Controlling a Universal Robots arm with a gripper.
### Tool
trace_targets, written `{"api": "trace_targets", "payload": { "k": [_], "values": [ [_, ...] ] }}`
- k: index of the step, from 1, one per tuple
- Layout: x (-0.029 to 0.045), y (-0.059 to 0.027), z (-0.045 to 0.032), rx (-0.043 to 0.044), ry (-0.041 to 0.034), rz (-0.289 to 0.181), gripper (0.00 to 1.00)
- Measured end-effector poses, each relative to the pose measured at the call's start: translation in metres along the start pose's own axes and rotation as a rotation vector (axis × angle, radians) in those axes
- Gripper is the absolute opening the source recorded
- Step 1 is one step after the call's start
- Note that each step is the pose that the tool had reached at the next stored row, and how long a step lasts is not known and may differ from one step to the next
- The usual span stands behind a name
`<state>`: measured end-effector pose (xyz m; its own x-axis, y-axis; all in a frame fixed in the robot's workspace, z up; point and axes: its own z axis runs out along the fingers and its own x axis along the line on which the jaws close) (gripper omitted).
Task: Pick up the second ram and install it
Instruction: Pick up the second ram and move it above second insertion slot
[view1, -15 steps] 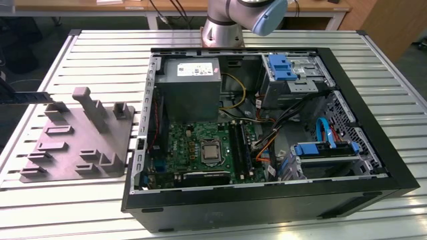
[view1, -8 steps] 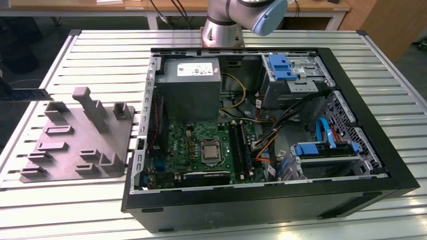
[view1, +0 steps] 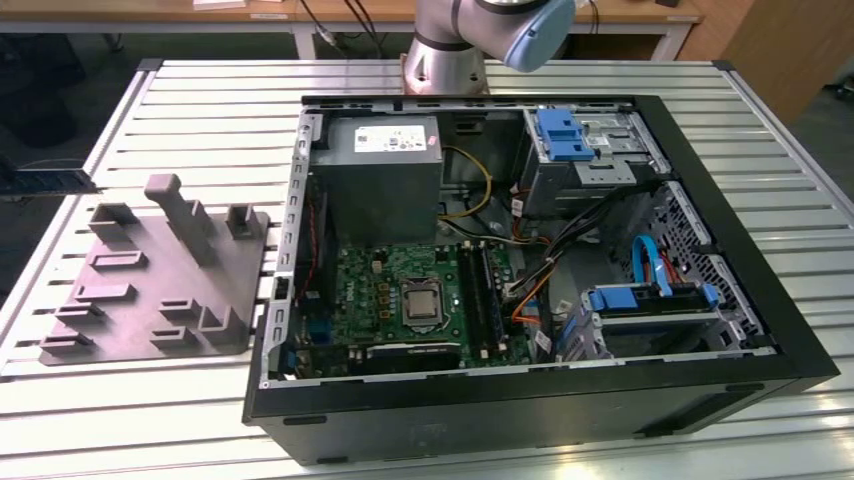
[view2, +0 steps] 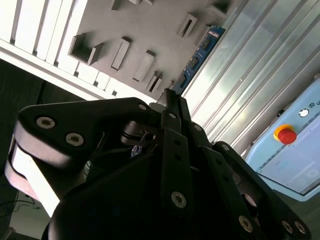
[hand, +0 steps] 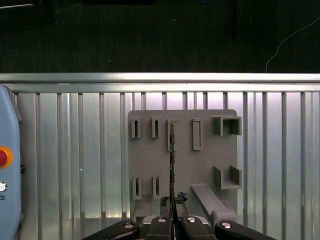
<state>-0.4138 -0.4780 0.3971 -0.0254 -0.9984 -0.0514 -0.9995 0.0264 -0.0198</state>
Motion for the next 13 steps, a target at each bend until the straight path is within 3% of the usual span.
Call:
{"api": "trace_targets", "payload": {
  "k": [13],
  "values": [
    [-0.0008, -0.0003, -0.0156, -0.0001, -0.0014, 0.000, 0.14]
  ]
}}
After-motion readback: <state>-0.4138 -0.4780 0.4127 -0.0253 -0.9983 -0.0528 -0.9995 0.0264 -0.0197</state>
